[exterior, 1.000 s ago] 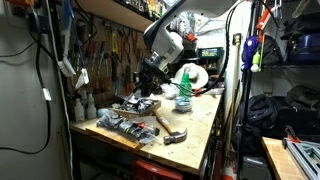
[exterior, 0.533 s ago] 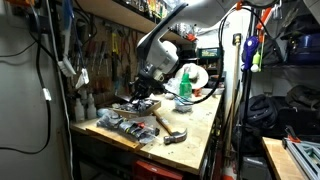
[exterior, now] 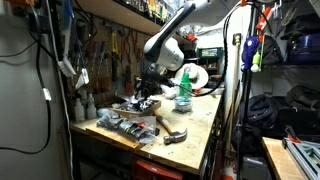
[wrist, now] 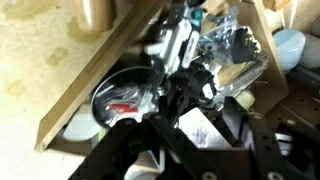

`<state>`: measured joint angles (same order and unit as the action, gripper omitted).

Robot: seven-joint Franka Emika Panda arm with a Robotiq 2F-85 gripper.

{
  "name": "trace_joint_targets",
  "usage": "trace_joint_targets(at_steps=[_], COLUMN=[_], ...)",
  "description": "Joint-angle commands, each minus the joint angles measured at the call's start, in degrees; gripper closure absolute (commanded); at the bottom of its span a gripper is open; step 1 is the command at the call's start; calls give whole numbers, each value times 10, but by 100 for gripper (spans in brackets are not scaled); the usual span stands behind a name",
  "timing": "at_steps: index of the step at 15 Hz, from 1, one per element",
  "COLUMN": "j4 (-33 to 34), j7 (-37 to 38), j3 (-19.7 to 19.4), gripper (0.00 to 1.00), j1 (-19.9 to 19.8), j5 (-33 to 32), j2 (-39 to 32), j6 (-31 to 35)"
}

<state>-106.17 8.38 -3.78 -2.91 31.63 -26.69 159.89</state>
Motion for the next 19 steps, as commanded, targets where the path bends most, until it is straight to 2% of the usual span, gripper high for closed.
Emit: trace_joint_targets(at_steps=[1, 2, 7, 9, 15, 16, 19], j4=[-68, -76, -122, -154, -270, -209, -217], j7=[15, 1, -8, -20, -58, -38, -40], j3=[-17, -13, -36, -41, -38, -39, -39], gripper=[8, 1, 0, 0, 0, 0, 0], j1=[-15, -26, -39, -40, -47, -44, -44], j5=[-79, -85, -176, -224, -360, -327, -329], j2=[94, 115, 217, 266, 402, 346, 360], j6=[-65, -91, -273, -319, -341, -340, -340])
